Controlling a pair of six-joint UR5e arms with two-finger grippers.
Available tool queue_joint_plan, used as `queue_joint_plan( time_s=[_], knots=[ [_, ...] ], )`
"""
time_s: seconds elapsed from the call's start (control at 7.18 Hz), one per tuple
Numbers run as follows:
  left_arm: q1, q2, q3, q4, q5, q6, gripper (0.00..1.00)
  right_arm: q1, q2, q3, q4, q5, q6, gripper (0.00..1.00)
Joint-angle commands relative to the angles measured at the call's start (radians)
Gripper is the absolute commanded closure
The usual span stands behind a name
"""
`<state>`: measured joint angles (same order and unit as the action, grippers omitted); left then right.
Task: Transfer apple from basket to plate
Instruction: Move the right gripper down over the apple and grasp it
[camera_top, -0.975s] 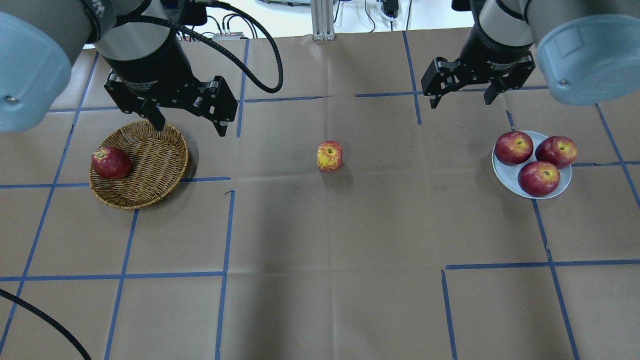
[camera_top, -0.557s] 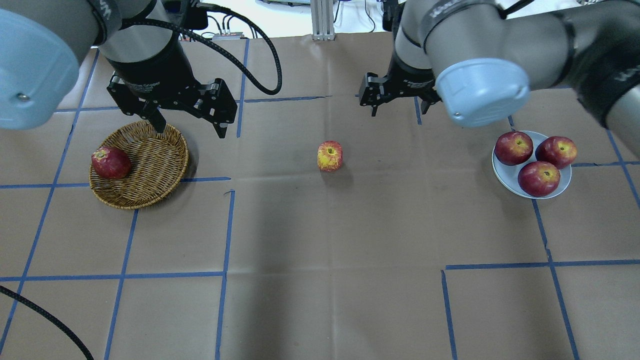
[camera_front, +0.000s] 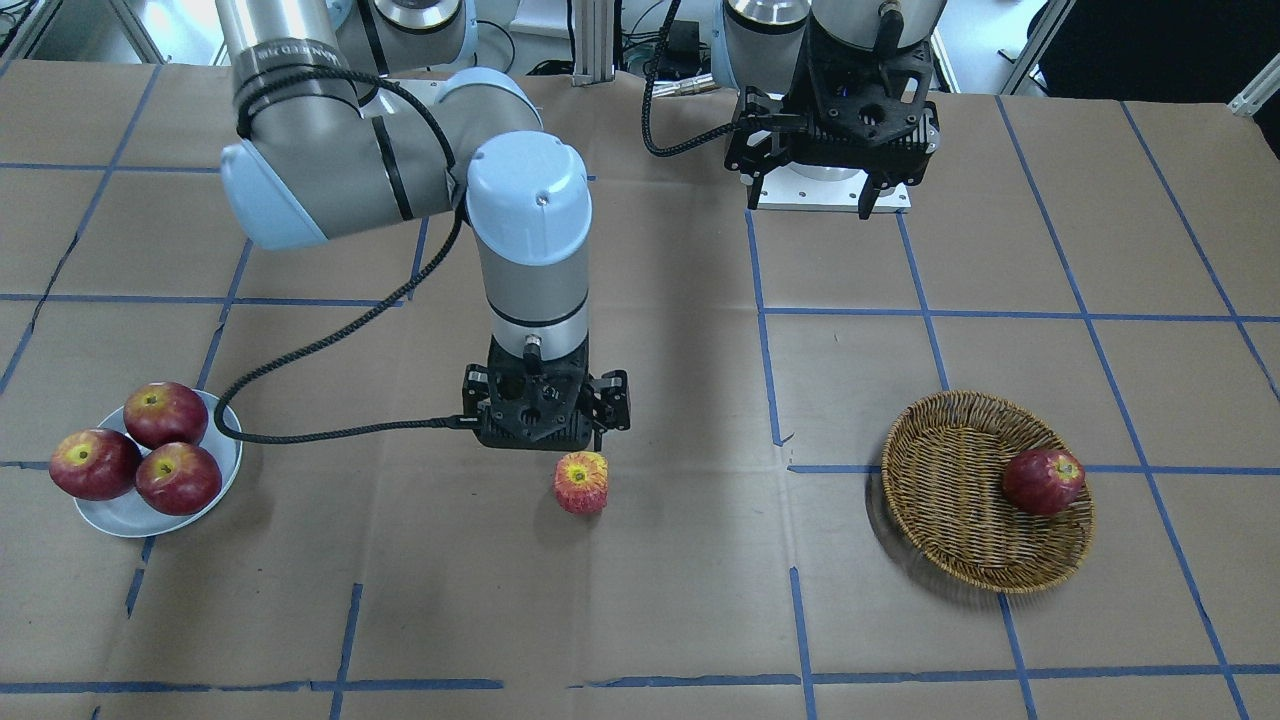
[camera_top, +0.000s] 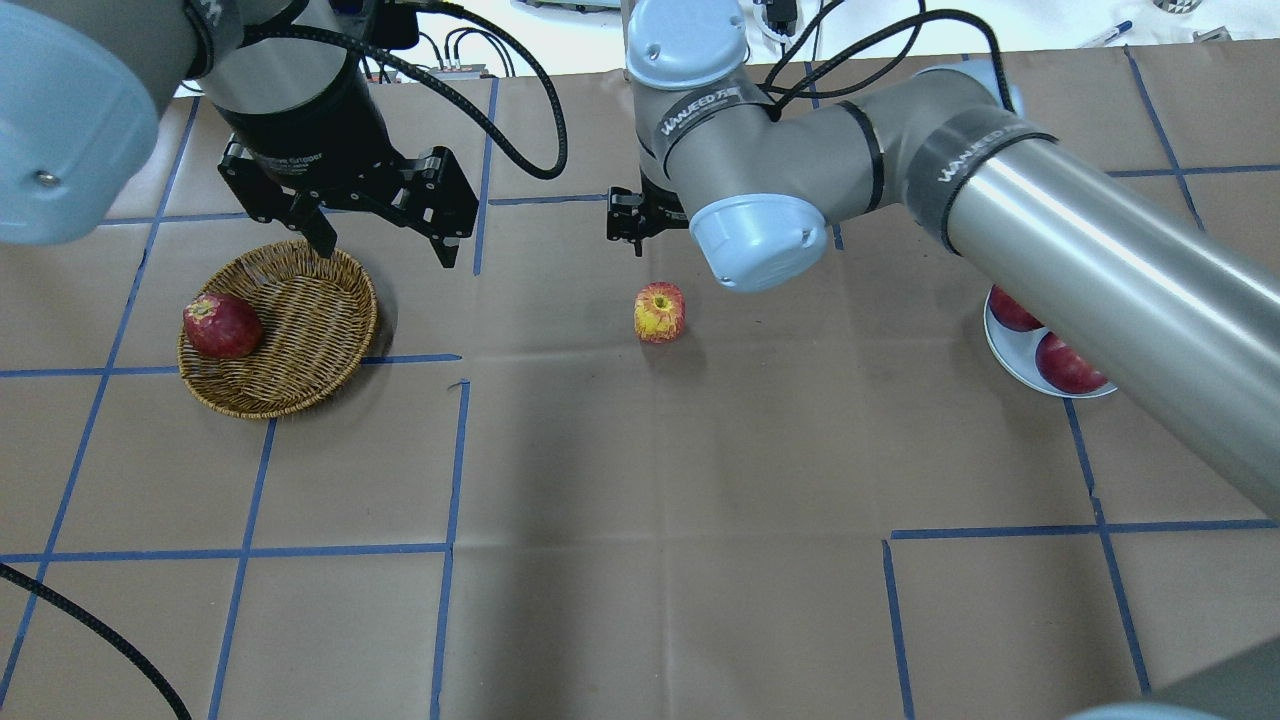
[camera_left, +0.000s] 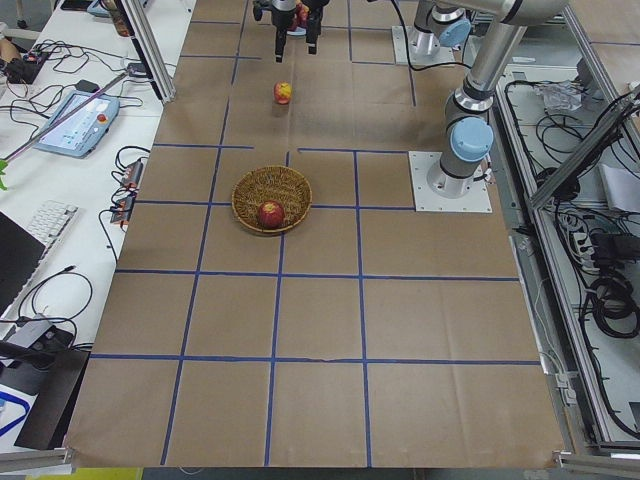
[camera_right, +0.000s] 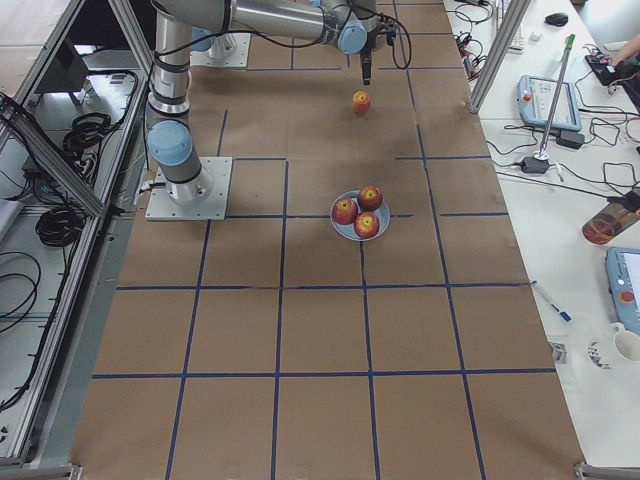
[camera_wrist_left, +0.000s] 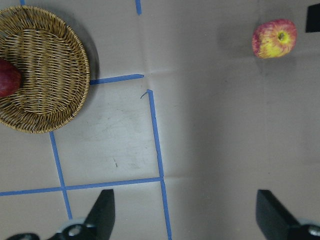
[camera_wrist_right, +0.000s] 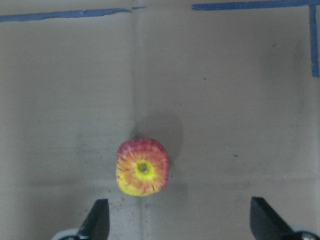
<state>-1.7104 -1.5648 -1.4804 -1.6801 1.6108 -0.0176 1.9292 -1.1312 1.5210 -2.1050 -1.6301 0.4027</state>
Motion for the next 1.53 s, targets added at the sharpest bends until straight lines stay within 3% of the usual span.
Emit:
queue_joint_plan(
  time_s=[0.0,0.42,0.98,1.11,1.25,1.39],
  knots=[
    [0.0,0.0,-0.009,0.0,0.001,0.001,0.01,0.014,0.095,-0.007,-0.076,-0.013,0.018,0.0],
    [0.005,0.0,-0.015,0.01,0.001,0.079,0.01,0.014,0.161,0.024,-0.176,-0.013,0.015,0.0],
    [0.117,0.002,-0.02,0.003,-0.035,0.197,0.01,0.042,0.199,0.027,-0.171,-0.016,0.056,0.0],
    [0.117,0.008,-0.021,0.005,-0.026,0.199,0.01,0.04,0.2,0.027,-0.161,-0.013,0.068,0.12],
    [0.117,0.009,-0.021,0.005,-0.022,0.199,0.01,0.039,0.2,0.03,-0.156,-0.013,0.068,0.31],
    [0.118,0.008,-0.021,0.01,-0.023,0.2,0.01,0.039,0.199,0.033,-0.153,-0.013,0.068,0.38]
  ],
)
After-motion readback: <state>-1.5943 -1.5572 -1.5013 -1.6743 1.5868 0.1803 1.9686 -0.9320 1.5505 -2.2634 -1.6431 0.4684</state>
